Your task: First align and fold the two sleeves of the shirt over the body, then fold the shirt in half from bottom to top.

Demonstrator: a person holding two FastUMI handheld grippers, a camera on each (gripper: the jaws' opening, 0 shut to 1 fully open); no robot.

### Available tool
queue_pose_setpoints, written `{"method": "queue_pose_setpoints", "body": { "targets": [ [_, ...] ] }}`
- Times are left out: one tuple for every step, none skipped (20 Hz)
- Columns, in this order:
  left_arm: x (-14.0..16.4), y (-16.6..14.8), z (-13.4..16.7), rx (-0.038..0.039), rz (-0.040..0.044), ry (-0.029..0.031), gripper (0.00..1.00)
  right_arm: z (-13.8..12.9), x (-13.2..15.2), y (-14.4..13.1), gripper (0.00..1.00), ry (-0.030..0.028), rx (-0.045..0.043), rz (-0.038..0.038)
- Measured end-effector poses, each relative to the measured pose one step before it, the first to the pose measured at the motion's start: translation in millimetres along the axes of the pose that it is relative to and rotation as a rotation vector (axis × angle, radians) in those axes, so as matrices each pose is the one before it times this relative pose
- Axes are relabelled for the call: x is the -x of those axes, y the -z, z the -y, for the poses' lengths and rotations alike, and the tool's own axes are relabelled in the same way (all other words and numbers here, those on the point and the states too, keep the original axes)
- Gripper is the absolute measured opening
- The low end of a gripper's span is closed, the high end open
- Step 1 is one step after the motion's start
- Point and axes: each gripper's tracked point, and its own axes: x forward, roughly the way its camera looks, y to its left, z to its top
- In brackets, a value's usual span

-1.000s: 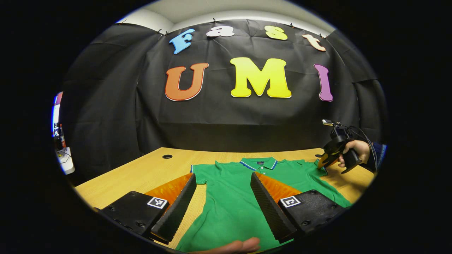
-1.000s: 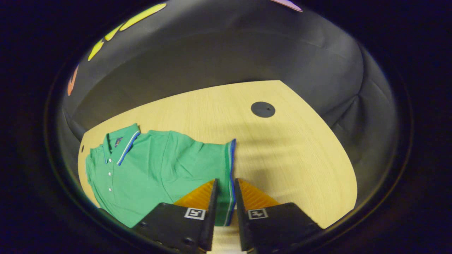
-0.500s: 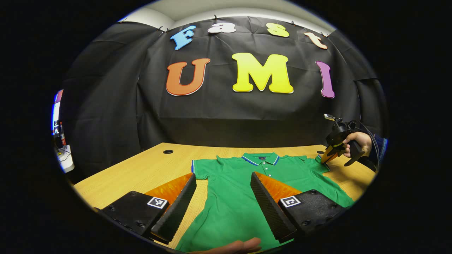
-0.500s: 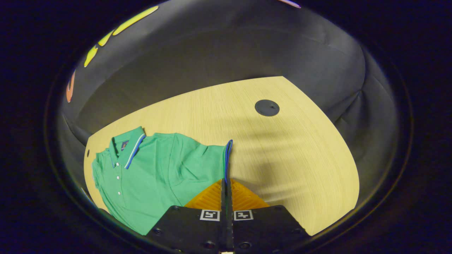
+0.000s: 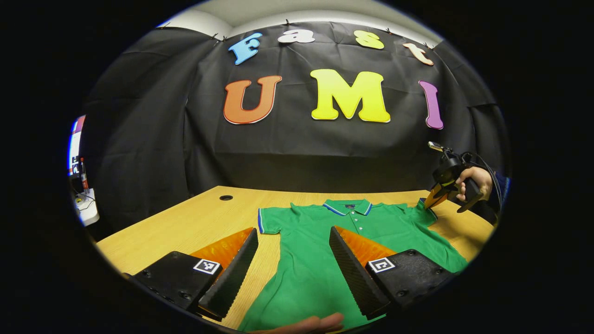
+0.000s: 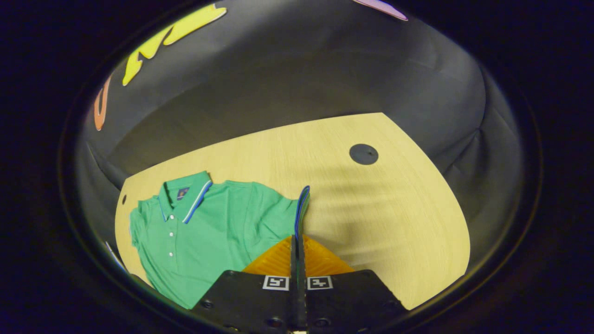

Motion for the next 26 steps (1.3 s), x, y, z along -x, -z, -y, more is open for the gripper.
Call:
{"method": "queue_pose_setpoints", "body": {
  "targets": [
    [0.73,0.13,0.24,0.00105,0.00061,-0.00032,1.0,-6.8,2.74,0.18,0.0,-0.01165,0.00297,0.00003],
    [0.89,0.27,-1.99,0.00103,0.00143,0.00041,1.0,-6.74,2.7,-0.67,0.0,-0.00705,0.00781,0.00331],
    [0.43,-0.63,-1.03,0.00121,0.00127,-0.00059,1.0,-5.34,1.81,-0.21,0.0,-0.00382,0.01132,0.00353],
    [1.05,-0.33,-2.66,0.00075,0.00292,-0.00072,1.0,-7.3,1.73,-0.33,0.0,-0.00717,0.0099,0.00204],
    [1.41,-1.06,-3.43,0.00071,0.00399,-0.00329,1.0,-8.05,1.44,1.02,0.0,-0.00933,0.00784,0.00014],
    [0.02,-0.34,-1.23,0.00122,0.00236,-0.00307,1.0,-8.2,1.33,0.58,0.0,-0.00983,0.00779,-0.00174],
    [0.99,0.95,-2.84,0.00127,0.00109,-0.00281,1.0,-8.67,0.75,1.61,0.0,-0.01427,0.00596,-0.00097],
    [1.01,1.18,-3.53,-0.00087,-0.00084,-0.00388,1.0,-9.0,0.27,0.66,0.0,-0.01364,0.00871,-0.00167],
    [0.23,0.55,-4.4,-0.00152,-0.00066,-0.00617,0.99,-8.33,0.28,1.32,0.0,-0.01034,0.01031,0.00046],
    [0.83,0.67,-4.39,-0.00132,-0.00018,-0.00504,0.99,-8.72,-0.04,-0.15,0.0,-0.0082,0.01432,0.00141],
    [0.62,1.66,-3.61,0.00004,-0.00063,-0.00308,0.99,-7.83,0.43,0.36,0.0,-0.00702,0.01511,0.00418],
    [0.44,0.07,-2.98,0.00005,-0.00176,-0.00241,1.0,-9.31,0.49,-1.04,0.0,-0.00892,0.00877,0.00324],
    [0.11,-0.06,-3.63,0.00263,0.00159,-0.00179,1.0,-10.4,-0.59,0.01,0.0,-0.0112,0.00155,0.0],
    [-0.27,0.67,-4.09,0.0022,0.00037,-0.0035,1.0,-10.55,-0.09,-0.57,0.0,-0.01388,-0.00631,-0.00047],
    [0.38,0.47,-2.54,0.00055,-0.00189,-0.00406,0.99,-9.05,-1.28,1.07,0.0,-0.00938,-0.00553,-0.00628],
    [0.27,-0.19,-3.17,0.00058,-0.00089,-0.00187,0.99,-9.84,-0.15,-0.08,0.0,-0.00925,-0.00004,-0.00482],
    [0.91,-0.59,-3.38,0.00119,0.00249,-0.00279,1.0,-8.15,-0.84,-0.32,0.0,-0.0028,0.00544,-0.00139],
    [0.12,-0.9,-1.84,0.00056,0.00353,-0.00282,0.99,-8.04,-2.38,-0.08,0.0,-0.00518,0.00641,-0.00353],
    [0.47,-1.27,-2.14,0.00097,0.00062,-0.00209,0.99,-10.09,-1.72,1.41,0.0,-0.00788,0.00148,-0.00351],
    [-0.54,1.75,-2.62,0.00138,-0.00127,-0.00189,0.99,-9.19,-2.98,0.56,0.0,-0.01122,-0.00162,-0.00565],
    [-0.23,0.86,-1.72,0.00257,-0.00172,-0.00077,0.99,-10.17,-1.47,1.07,0.0,-0.01936,-0.00551,-0.00478],
    [0.21,0.14,-2.07,0.00247,-0.00094,-0.00196,0.99,-8.62,-2.24,0.74,0.0,-0.01294,-0.00502,-0.00538],
    [0.38,0.17,-1.56,0.00064,-0.00193,-0.00216,1.0,-5.03,-2.02,0.34,0.0,-0.00422,0.00149,-0.00223],
    [0.59,-0.52,-0.16,-0.00135,-0.00113,-0.003,1.0,-1.96,-1.59,-0.37,0.0,0.00571,0.00236,0.00333],
    [0.32,-0.01,-1.57,-0.00053,0.00205,-0.00724,1.0,0.21,1.11,0.27,0.0,0.00751,0.00597,-0.00053],
    [-0.22,-1.5,-1.78,0.00162,0.00186,-0.0024,0.99,1.43,1.93,0.1,0.0,0.00686,0.00532,0.00243]
  ]
}}
